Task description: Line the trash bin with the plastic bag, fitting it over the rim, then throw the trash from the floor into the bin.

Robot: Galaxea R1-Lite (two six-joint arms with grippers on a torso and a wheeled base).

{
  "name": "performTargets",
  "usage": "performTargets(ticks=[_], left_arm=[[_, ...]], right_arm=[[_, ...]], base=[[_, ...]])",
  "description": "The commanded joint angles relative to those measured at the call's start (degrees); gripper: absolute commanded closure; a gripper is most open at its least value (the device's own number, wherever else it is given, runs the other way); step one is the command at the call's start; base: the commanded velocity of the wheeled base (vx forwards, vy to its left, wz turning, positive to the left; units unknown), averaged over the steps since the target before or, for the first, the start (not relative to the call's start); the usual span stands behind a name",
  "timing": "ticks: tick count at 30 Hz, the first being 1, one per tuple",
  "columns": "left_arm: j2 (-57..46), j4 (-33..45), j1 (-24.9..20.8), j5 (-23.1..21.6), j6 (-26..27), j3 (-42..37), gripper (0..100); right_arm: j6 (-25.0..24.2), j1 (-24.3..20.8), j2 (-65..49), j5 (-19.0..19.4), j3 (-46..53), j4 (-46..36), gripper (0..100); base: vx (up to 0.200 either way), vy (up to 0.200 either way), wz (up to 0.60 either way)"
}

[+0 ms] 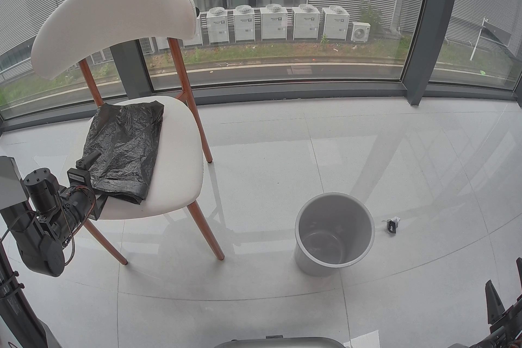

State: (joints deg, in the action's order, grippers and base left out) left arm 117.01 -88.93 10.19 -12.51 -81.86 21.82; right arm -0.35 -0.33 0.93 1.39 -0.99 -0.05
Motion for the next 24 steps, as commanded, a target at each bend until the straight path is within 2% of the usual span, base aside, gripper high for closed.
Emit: performTargets(ticks=[1, 14, 15, 24], left_arm=[[0.15, -0.1, 0.27, -0.06, -0.05, 2.35, 0], [1.65, -0.1, 0.27, 0.03, 0.03, 5.25, 0], [1.73, -0.1, 0.18, 0.03, 0.03, 5.6, 100], [1.82, -0.1, 0.18, -0.06, 0.03, 6.39, 100]], right_arm=[[0.0, -0.02, -0.66, 0.02, 0.99, -0.04, 0], [0.0, -0.02, -0.66, 0.02, 0.99, 0.05, 0], [0.0, -0.02, -0.66, 0.02, 0.99, -0.04, 0], [0.0, -0.02, -0.66, 0.02, 0.99, -0.04, 0]], base=[[0.0, 0.0, 0.0], [0.0, 0.0, 0.0], [0.0, 0.0, 0.0], [0.0, 0.0, 0.0]])
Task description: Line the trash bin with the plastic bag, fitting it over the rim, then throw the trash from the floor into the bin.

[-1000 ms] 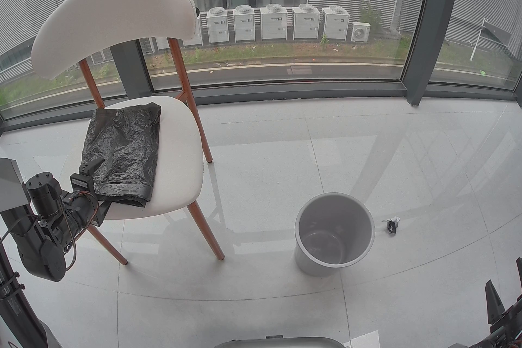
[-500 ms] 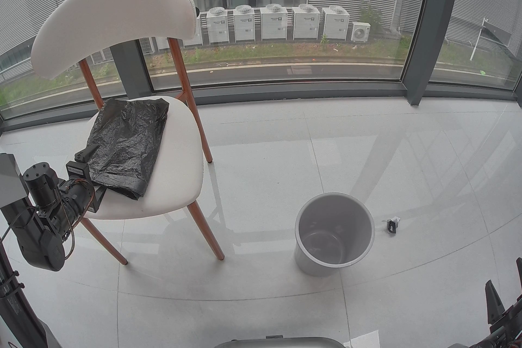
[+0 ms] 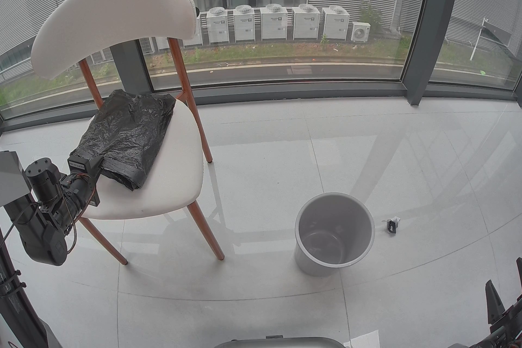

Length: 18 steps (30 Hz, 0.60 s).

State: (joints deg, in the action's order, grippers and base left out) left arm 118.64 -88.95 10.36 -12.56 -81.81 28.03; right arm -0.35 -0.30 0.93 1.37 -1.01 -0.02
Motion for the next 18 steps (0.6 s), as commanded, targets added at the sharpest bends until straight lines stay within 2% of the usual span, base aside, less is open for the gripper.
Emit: performTargets(ticks=[1, 8, 18], left_arm=[[0.19, -0.08, 0.01, -0.01, -0.02, 0.19, 100], [-1.22, -0.08, -1.22, -0.01, 0.07, -0.25, 100], [-17.3, 0.19, -9.57, -1.95, -0.19, -9.04, 100]], right_arm=[[0.0, 0.04, -0.66, 0.04, 1.01, 0.02, 0], [0.0, -0.05, -0.66, 0.04, 1.01, 0.02, 0], [0.0, -0.05, -0.66, 0.04, 1.01, -0.06, 0]], base=[[0.0, 0.0, 0.0], [0.0, 0.0, 0.0], [0.0, 0.0, 0.0]])
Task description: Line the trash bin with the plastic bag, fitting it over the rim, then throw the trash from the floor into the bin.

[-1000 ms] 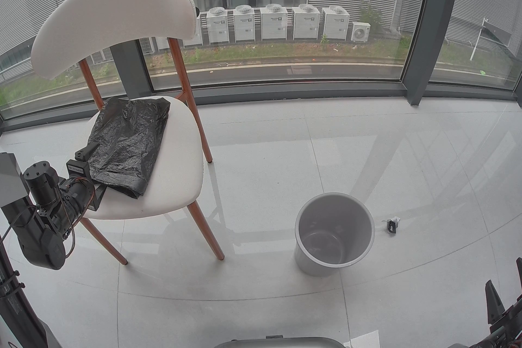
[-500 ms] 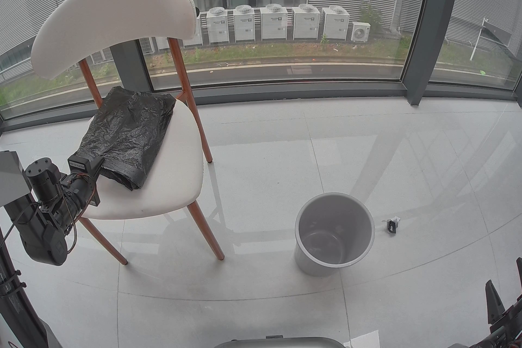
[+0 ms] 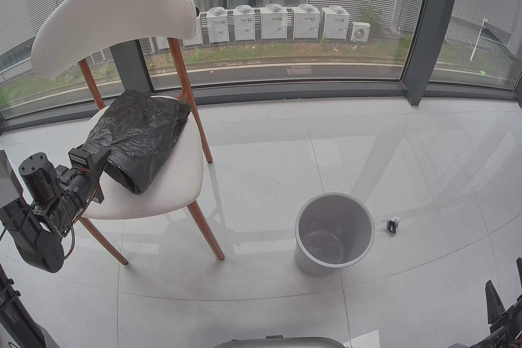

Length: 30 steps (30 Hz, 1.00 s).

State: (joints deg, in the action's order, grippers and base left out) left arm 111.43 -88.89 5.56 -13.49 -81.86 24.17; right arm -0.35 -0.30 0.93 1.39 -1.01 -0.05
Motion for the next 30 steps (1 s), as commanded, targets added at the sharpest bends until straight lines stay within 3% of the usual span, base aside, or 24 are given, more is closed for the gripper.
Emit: performTargets(ticks=[1, 6, 15, 21, 29, 30], left_arm=[[-11.5, 0.21, -5.91, -1.01, -0.23, -5.89, 100], [-17.57, 1.71, -10.66, -1.01, -0.14, -7.56, 100], [-28.38, 11.55, -21.29, -1.01, 1.44, -6.68, 100], [-28.9, 14.36, -30.26, -0.92, 10.32, -6.6, 100], [-25.04, 14.63, -35.71, -0.92, 20.16, -3.52, 100], [-23.1, 14.71, -37.55, -0.92, 25.79, -2.11, 100]], right_arm=[[0.0, -0.05, -0.66, 0.02, 1.01, 0.05, 0], [0.0, -0.05, -0.66, 0.02, 1.01, 0.05, 0], [0.0, -0.05, -0.66, 0.02, 1.01, 0.05, 0], [0.0, -0.05, -0.66, 0.02, 1.01, -0.04, 0], [0.27, -0.05, -0.66, 0.19, 1.01, -0.13, 0], [0.18, 0.04, -0.66, 0.02, 1.01, -0.13, 0]], base=[[0.0, 0.0, 0.0], [0.0, 0.0, 0.0], [0.0, 0.0, 0.0], [0.0, 0.0, 0.0], [0.0, 0.0, 0.0], [0.0, 0.0, 0.0]])
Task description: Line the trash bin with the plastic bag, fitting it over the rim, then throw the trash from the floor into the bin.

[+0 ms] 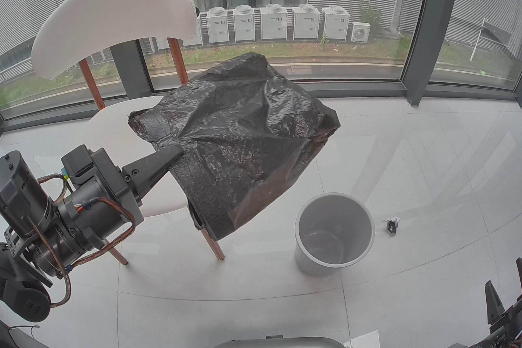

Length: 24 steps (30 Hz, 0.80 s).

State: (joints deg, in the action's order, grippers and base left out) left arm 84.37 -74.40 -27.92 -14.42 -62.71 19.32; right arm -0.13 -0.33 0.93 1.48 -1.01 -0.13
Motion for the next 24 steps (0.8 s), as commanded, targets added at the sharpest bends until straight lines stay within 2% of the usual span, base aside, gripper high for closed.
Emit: performTargets(ticks=[1, 4, 10, 15, 16, 17, 24], left_arm=[[4.84, 0.22, -4.78, 0.1, 8.39, 3.35, 100], [6.6, 2.15, -6.45, 0.97, 11.29, 4.67, 100], [6.07, 5.32, -6.54, 1.06, 11.03, 5.9, 100], [4.93, 4.61, -4.95, -0.17, 3.29, 6.17, 100], [4.93, 4.44, -4.95, -0.26, 3.12, 6.17, 100], [4.4, 2.86, -4.78, -1.4, 1.54, 5.99, 100], [4.66, 1.71, -4.78, -1.93, 1.54, 5.9, 100]], right_arm=[[0.13, 0.07, -0.66, 0.02, 1.01, -0.04, 0], [0.31, 0.07, -0.66, 0.11, 1.01, -0.13, 0], [-0.13, -0.02, -0.66, 0.11, 1.01, -0.13, 0], [0.13, 0.07, -0.66, 0.11, 1.01, -0.13, 0], [0.13, 0.07, -0.66, 0.11, 1.01, -0.13, 0], [0.13, 0.07, -0.66, 0.11, 1.01, -0.13, 0], [0.05, 0.07, -0.66, 0.11, 1.01, -0.13, 0]], base=[[0.0, 0.0, 0.0], [0.0, 0.0, 0.0], [0.0, 0.0, 0.0], [0.0, 0.0, 0.0], [0.0, 0.0, 0.0], [0.0, -0.2, 0.0], [0.0, -0.2, 0.0]])
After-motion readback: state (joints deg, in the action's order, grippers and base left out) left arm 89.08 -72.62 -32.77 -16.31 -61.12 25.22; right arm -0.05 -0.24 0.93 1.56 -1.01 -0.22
